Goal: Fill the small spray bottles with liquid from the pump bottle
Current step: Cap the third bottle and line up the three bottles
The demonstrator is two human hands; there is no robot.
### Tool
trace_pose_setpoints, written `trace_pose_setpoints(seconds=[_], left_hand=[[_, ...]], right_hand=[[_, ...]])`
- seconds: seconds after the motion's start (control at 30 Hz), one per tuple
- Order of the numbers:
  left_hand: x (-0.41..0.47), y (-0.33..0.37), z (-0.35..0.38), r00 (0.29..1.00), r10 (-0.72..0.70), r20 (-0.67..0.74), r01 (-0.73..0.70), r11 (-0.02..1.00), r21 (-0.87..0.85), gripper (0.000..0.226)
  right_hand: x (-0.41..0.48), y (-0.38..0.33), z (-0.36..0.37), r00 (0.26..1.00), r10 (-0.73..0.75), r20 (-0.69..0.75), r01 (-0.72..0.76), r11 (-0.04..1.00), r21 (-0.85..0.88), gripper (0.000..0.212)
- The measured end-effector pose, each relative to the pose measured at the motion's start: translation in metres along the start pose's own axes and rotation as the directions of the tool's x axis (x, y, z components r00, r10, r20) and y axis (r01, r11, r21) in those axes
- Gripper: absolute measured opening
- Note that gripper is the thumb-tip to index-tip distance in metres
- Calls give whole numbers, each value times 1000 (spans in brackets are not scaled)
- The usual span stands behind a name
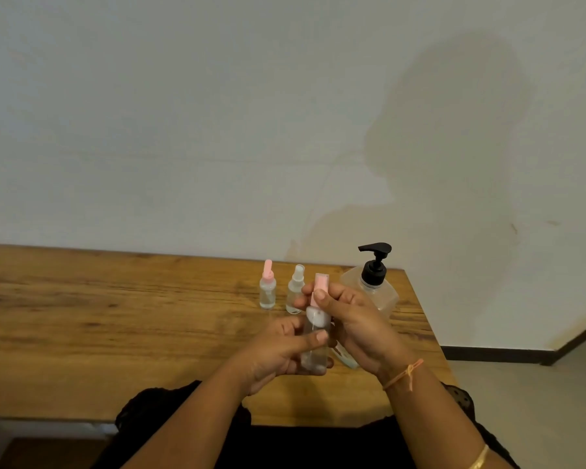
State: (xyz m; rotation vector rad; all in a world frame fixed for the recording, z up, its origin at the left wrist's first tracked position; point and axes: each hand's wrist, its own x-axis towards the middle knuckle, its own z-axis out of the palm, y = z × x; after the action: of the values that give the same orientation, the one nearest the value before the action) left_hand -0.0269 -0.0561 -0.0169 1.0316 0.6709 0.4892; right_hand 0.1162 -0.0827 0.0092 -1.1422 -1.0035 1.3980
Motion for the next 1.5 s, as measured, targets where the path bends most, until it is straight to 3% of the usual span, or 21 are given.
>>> trace_pose_setpoints(seconds=[0.3, 0.5, 0.6, 0.7, 0.8, 0.87, 1.03, 1.17, 1.5], left_hand=[[5, -8, 7, 974, 113, -195, -63, 967, 248, 19], [4, -6, 10, 991, 58, -119, -23, 962, 272, 19], [2, -6, 9, 999, 25, -32, -24, 999, 25, 29], [-4, 2, 2, 982, -5, 190, 61, 956, -288, 37], [-8, 7, -8, 892, -37, 451, 196, 930, -312, 31], [-9, 7, -11, 869, -47, 492, 213, 934, -286, 29], [-6, 2, -10, 937, -93, 336, 178, 957, -231, 47], [-7, 0, -6, 981, -102, 164, 126, 981, -147, 38], [-2, -9, 1, 999, -47, 20, 46, 996, 76, 36]], right_hand=[[2, 2, 22, 966, -45, -255, -19, 969, -245, 19], [1, 5, 21, 963, -49, -267, -34, 954, -299, 19], [0, -1, 8, 994, 18, -110, -17, 1000, 9, 32], [-3, -7, 0, 996, 53, 66, -64, 982, 177, 44], [-4, -9, 2, 982, 52, 183, -92, 971, 219, 39], [-4, -9, 4, 979, 48, 197, -96, 966, 240, 34], [-5, -7, 4, 991, 79, 112, -93, 988, 121, 25], [-3, -4, 7, 995, 99, 19, -99, 994, 33, 17], [-2, 2, 19, 991, 46, -127, -55, 996, -67, 19]])
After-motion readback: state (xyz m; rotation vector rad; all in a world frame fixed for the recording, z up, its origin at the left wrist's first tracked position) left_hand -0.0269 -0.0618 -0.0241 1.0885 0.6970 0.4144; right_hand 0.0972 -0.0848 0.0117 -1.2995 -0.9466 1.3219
